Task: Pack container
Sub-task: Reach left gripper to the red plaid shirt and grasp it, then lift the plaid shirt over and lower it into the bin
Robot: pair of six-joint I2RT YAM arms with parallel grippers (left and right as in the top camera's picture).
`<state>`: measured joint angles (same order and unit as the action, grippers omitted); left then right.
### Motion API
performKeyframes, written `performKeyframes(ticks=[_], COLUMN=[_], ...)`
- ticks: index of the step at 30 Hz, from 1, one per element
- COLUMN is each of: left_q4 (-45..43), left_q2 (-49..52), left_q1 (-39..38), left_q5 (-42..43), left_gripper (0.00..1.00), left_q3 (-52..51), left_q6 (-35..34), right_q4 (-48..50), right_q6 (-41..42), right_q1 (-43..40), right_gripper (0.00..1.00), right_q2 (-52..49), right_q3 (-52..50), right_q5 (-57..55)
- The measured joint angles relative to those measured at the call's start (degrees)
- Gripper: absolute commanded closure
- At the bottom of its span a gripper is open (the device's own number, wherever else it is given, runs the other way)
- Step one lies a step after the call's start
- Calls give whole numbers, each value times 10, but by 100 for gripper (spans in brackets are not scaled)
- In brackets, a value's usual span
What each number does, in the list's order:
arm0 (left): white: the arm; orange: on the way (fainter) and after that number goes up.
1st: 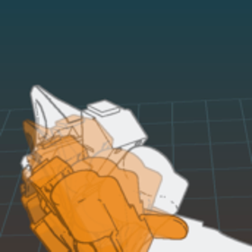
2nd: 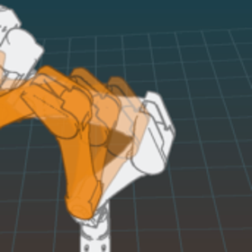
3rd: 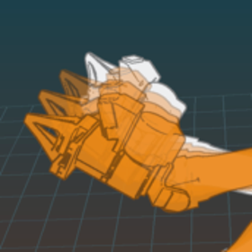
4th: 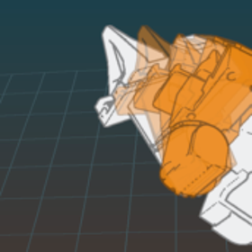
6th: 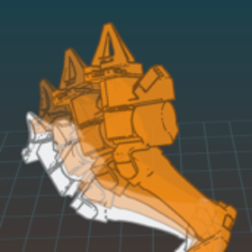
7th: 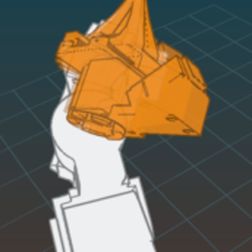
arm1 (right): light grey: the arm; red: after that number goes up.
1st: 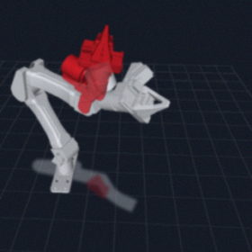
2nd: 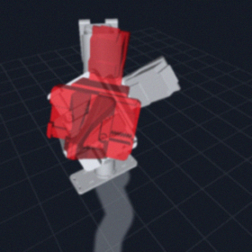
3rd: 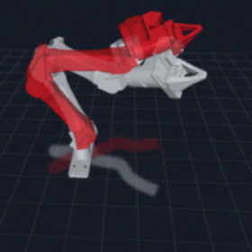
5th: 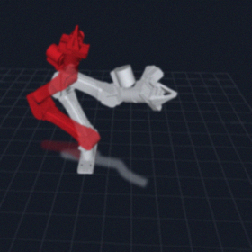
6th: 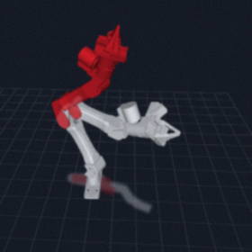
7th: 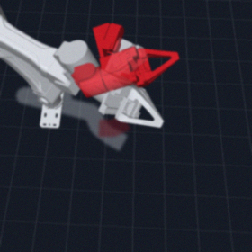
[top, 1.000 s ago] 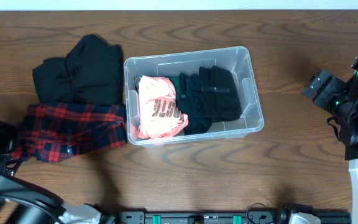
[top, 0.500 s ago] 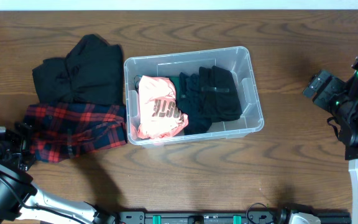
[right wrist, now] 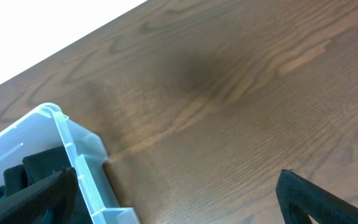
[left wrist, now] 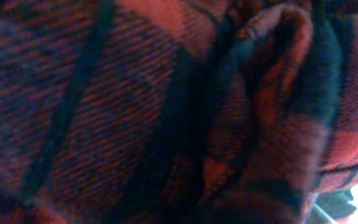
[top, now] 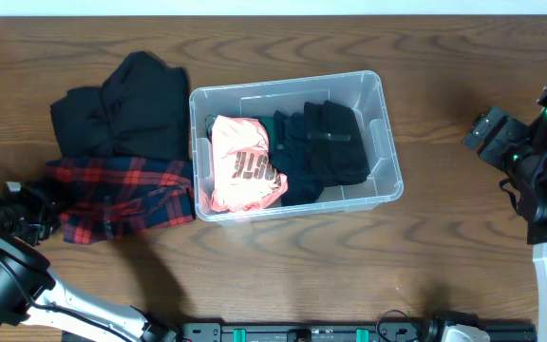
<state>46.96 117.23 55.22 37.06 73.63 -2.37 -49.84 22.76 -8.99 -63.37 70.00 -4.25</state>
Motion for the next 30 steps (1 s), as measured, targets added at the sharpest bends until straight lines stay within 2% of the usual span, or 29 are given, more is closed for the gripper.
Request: performKeyframes(ticks=[5, 8, 13, 19, 22, 25, 30], left_q4=[30, 61, 124, 162, 131, 65, -47], left_q2=[-19, -75, -251, -467, -547, -608, -675], left_q1=[-5, -10, -13, -20, -41, -76, -160], left_q5=[-1, 5, 44, 142, 205, 254, 270], left_gripper=[94, 94, 94, 94, 94, 94, 94], left_q3=[-1, -7, -9, -9, -10, -10, -10], left_q6=[-11, -21, -24, -58, -104, -170, -292], right_q4=[0, 0, 0, 0, 0, 0, 0], right_q6=[0, 0, 0, 0, 0, 0, 0], right_q1=[0, 0, 0, 0, 0, 0, 0], right_gripper=[1, 1, 1, 1, 1, 1, 1], right_q2=[0, 0, 0, 0, 0, 0, 0], right_q3=[0, 0, 0, 0, 0, 0, 0], right_q5=[0, 0, 0, 0, 0, 0, 0])
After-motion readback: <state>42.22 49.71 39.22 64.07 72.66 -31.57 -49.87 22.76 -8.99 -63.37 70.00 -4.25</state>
